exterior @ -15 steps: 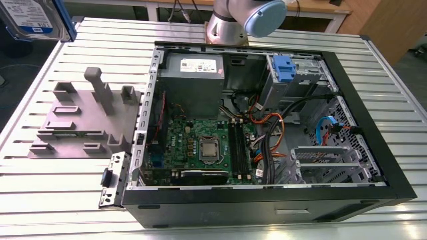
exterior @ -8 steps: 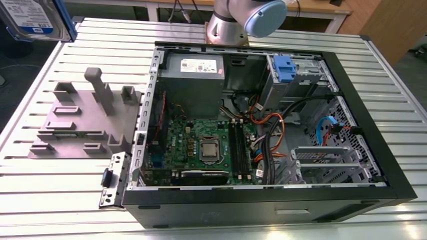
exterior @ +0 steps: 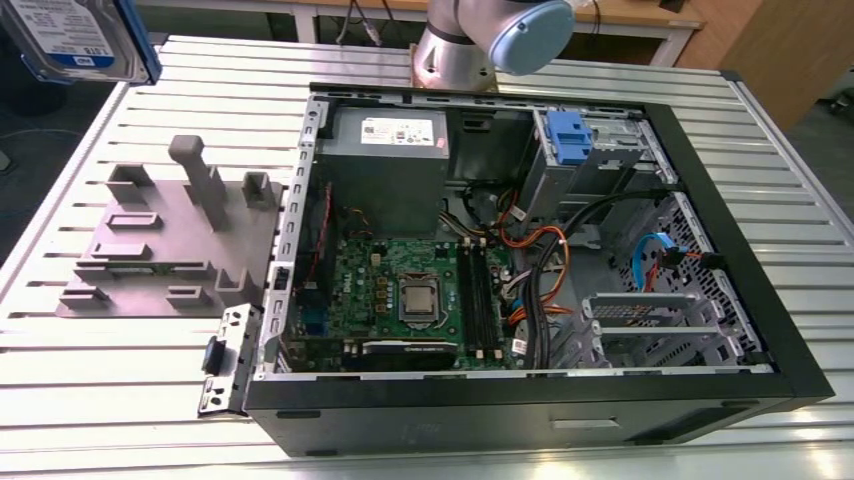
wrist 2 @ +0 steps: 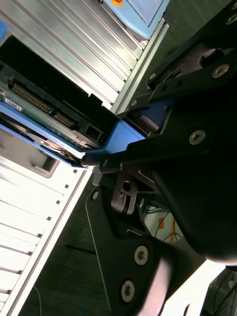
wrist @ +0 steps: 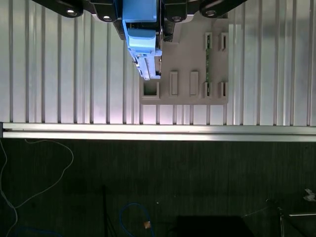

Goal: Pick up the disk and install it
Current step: 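Pick up the disk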

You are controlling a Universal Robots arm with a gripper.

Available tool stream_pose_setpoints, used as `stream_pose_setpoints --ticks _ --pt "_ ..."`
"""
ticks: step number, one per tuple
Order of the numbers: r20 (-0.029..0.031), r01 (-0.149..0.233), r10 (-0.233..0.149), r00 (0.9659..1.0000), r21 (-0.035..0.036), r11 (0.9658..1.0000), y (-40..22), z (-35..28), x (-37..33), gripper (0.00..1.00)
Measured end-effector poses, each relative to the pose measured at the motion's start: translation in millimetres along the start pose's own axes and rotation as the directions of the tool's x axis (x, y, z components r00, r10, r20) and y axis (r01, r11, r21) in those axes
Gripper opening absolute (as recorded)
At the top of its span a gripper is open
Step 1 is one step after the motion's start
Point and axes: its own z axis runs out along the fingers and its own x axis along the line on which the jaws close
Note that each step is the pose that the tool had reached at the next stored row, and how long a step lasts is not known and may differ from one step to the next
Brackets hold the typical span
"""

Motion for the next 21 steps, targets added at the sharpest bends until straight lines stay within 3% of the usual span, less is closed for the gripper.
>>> stream_pose_setpoints --ticks 5,21 --pt "0.0000 0.000 0.000 1.0000 0.0000 1.0000 -3.3 0.0 0.1 0.36" --pt "-0.0019 0.000 0.000 1.0000 0.0000 1.0000 -3.5 0.0 2.6 0.36"
